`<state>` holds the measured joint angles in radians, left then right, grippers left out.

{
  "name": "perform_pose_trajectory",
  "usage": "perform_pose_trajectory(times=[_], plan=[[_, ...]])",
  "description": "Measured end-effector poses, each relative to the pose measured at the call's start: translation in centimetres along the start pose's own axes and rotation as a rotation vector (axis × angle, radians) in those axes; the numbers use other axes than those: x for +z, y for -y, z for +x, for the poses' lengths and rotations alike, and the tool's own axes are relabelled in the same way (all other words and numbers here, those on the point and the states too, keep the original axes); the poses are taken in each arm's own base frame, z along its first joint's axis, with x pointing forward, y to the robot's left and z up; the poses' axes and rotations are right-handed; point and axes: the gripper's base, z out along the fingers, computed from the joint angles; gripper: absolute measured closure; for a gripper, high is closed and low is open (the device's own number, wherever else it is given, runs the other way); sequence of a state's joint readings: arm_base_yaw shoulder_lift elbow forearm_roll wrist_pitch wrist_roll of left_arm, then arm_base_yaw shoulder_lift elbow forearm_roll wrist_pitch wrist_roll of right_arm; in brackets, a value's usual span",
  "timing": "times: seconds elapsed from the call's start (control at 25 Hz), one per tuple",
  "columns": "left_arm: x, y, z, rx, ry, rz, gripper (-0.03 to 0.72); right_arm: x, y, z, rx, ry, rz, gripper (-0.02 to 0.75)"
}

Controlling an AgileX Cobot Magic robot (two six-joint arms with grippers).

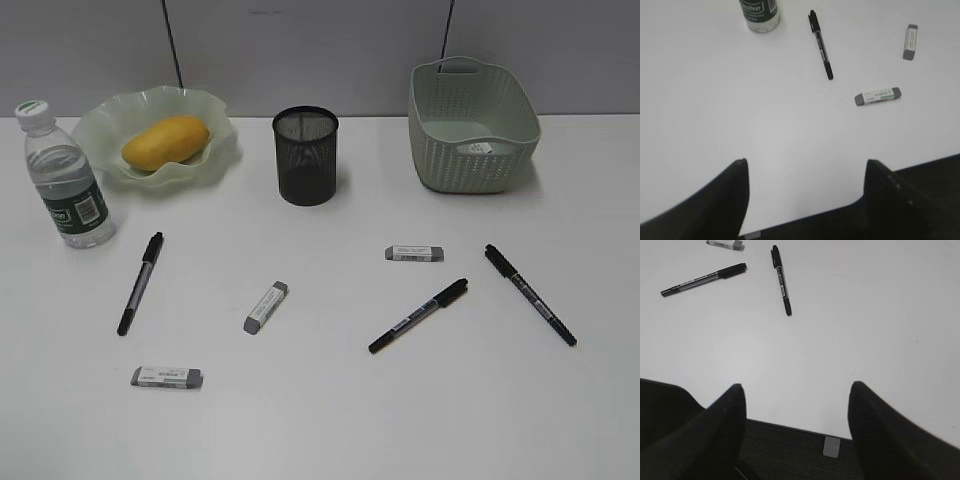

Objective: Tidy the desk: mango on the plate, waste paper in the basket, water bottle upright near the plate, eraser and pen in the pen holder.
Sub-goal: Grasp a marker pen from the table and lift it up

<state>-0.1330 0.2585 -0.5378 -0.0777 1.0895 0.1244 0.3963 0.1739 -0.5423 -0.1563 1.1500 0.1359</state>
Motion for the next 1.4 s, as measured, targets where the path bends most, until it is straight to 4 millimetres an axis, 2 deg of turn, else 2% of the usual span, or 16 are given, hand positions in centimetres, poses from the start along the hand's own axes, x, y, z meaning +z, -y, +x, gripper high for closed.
perform_pose_trajectory(times=[0.56,0.92,1.04,1.2,1.4], plan=[[-3.2,0.5,2.5,0.017,0.266,-0.017,0.168,0.0,0.0,0.0,0.0,0.003,0.0,0.227],[-3.2,0.5,2.6,0.017,0.271,-0.015,0.169,0.1,0.0,-0.2,-0.003,-0.007,0.0,0.227],[-3.2,0.5,2.6,0.017,0.271,-0.013,0.173,0.3,-0.2,-1.4,-0.008,-0.037,0.002,0.227],[-3.2,0.6,2.6,0.017,0.271,-0.013,0.174,1.8,-0.6,-4.2,-0.024,-0.107,0.004,0.228],[-3.2,0.6,2.6,0.017,0.271,-0.013,0.188,5.9,-1.4,-7.6,-0.055,-0.265,0.013,0.228]])
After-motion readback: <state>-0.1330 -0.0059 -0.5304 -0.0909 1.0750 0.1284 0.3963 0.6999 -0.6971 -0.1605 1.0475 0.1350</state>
